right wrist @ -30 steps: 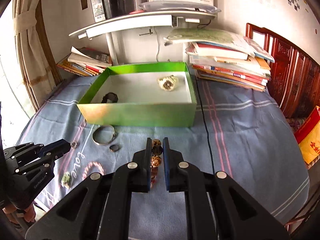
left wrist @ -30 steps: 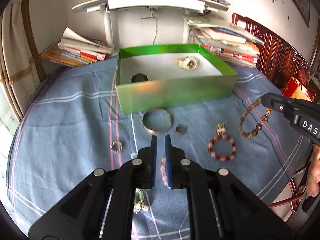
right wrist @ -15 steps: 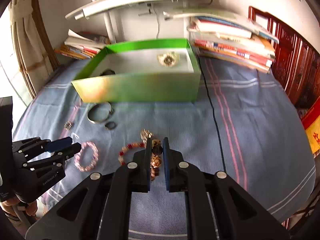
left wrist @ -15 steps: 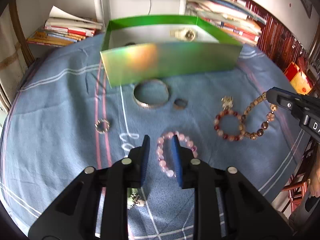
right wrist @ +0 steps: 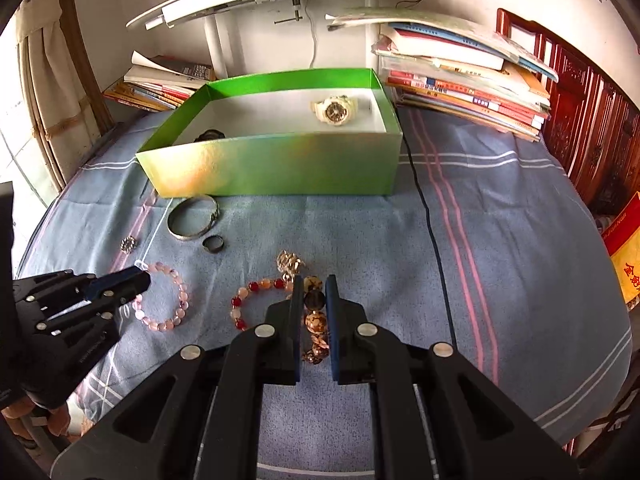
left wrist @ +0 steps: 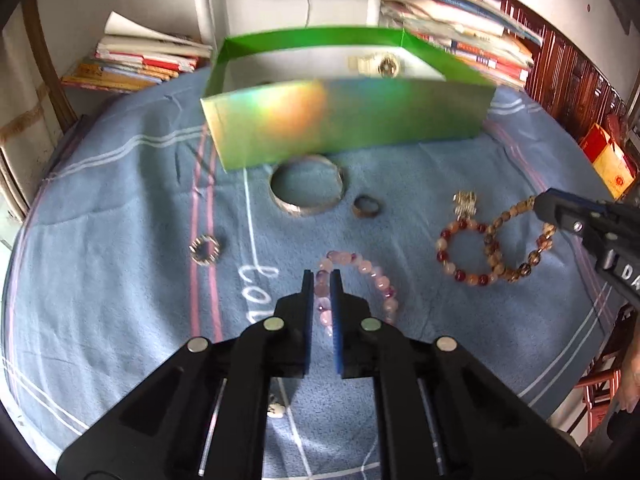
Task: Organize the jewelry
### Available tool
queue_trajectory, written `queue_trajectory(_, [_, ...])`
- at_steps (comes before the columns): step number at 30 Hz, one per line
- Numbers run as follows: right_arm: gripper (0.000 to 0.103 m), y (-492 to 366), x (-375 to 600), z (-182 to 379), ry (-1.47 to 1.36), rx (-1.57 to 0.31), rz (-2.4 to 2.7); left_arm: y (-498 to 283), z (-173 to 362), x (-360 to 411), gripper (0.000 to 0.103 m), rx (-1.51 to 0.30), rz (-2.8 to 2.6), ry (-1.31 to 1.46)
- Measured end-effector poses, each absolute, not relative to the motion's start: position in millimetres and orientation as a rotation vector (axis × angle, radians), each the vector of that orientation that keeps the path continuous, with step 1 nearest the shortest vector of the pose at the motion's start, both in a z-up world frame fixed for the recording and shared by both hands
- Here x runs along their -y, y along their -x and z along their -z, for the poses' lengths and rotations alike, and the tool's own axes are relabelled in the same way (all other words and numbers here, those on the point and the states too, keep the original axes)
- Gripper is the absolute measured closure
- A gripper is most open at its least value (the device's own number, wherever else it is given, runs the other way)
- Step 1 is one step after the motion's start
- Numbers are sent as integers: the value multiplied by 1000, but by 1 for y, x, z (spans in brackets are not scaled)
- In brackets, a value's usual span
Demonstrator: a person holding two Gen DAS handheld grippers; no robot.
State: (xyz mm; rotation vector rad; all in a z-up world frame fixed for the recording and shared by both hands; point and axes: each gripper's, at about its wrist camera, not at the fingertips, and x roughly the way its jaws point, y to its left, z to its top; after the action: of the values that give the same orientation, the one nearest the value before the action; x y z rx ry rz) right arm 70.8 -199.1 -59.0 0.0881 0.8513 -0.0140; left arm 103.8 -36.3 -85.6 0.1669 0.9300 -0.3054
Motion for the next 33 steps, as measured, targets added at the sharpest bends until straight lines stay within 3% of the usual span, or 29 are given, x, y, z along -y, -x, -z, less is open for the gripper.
queue_trajectory(14, [92, -132, 193, -62, -79, -594, 0, -164, -48, 43, 94, -648, 282, -128])
queue_trajectory(18, [92, -179, 191, -51, -106, -642, 16, -209, -48, 50, 94, -682, 263, -115])
queue_trajectory(26, [92, -224, 186, 5, -102, -771, 73, -267, 8, 61, 94, -819, 220, -116])
queue_trajectory(27, [90, -226, 185, 8, -98, -776, 73, -268, 13, 61, 94, -825, 224, -122])
queue_trajectory(29, [60, -221, 186, 11, -93, -767, 81, -266, 19, 60, 83, -836, 222, -130])
queue_trajectory(30, [54, -216, 188, 9, -98, -756, 81, -264, 19, 58, 72, -842, 221, -128])
queue_trajectory(33, [52, -187, 192, 1, -92, -717, 73, -243, 15, 49, 72, -829, 215, -131])
